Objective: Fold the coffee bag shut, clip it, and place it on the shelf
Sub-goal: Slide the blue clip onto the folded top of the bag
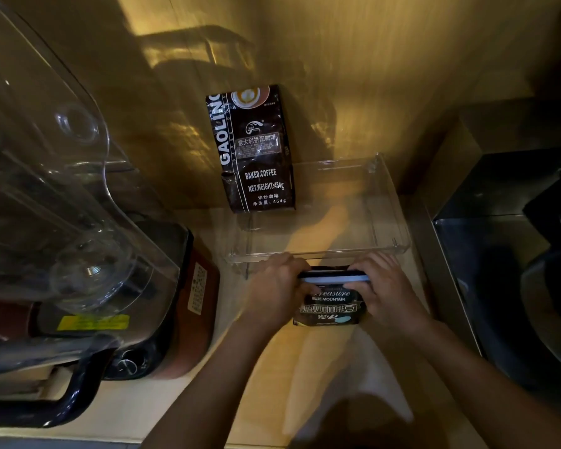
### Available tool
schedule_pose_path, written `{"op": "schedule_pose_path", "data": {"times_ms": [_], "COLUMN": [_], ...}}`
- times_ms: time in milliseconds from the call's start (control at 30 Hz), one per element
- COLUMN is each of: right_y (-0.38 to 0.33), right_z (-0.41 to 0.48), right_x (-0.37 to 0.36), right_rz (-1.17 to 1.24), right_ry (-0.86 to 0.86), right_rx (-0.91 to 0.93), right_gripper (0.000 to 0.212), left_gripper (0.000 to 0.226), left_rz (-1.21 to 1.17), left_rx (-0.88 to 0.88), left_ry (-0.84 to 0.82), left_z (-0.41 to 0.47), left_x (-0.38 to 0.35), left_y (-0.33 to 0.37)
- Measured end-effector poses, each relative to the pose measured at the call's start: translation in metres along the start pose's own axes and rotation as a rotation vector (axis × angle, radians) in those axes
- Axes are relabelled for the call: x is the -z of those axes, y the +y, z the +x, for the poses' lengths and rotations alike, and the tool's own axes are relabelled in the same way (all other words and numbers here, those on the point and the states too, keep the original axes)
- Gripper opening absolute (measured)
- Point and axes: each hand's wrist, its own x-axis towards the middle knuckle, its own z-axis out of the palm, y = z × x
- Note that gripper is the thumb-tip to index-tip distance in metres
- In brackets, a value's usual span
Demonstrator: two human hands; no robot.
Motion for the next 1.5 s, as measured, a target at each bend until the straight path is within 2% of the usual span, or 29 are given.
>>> {"op": "schedule_pose_path", "data": {"times_ms": [100,200,333,467,633,800,900,1033,1167,1333,1500], "right_y": [0.004,0.003,-0.002,-0.014,-0.018,-0.023,-0.025,-0.024,-0.023,-0.025,-0.026], "right_z": [0.001,0.003,0.006,0.013,0.014,0.015,0.015,0.013,0.01,0.01,0.009], "right_x": [-0.001,0.0,0.001,-0.003,-0.005,-0.008,-0.009,-0.012,-0.013,-0.012,-0.012], "right_rz": [0.037,0.041,-0.072,-0.163,-0.196,-0.223,-0.23,-0.233,-0.215,-0.218,-0.277], "right_ry": [0.003,-0.014,-0.017,0.008,-0.003,0.035,0.051,0.032,0.011,0.004,-0.026], "right_rx": [0.011,0.029,0.13,0.204,0.181,0.18,0.18,0.157,0.127,0.11,0.118], "right_gripper": [0.017,0.018,0.029,0.025,0.019,0.032,0.03,0.031,0.031,0.035,0.022], "left_gripper": [0.026,0.023,0.019,0.02,0.021,0.019,0.018,0.019,0.023,0.023,0.02], "left_rz": [-0.032,-0.078,-0.095,-0.099,-0.091,-0.082,-0.104,-0.141,-0.287,-0.286,-0.283], "left_rx": [0.025,0.045,0.035,0.02,-0.004,-0.025,-0.023,0.004,0.063,0.076,0.067], "left_ry": [-0.035,0.004,0.032,0.042,0.055,0.087,0.087,0.052,0.008,0.031,0.052], "left_z": [-0.001,-0.003,-0.005,-0.004,-0.004,-0.005,-0.004,-0.001,-0.002,-0.006,-0.009], "left_x": [0.008,0.006,0.003,0.003,0.004,0.003,0.002,0.003,0.003,0.002,0.004], "left_y": [-0.011,-0.011,-0.01,-0.008,-0.011,-0.011,-0.012,-0.015,-0.023,-0.031,-0.032]}}
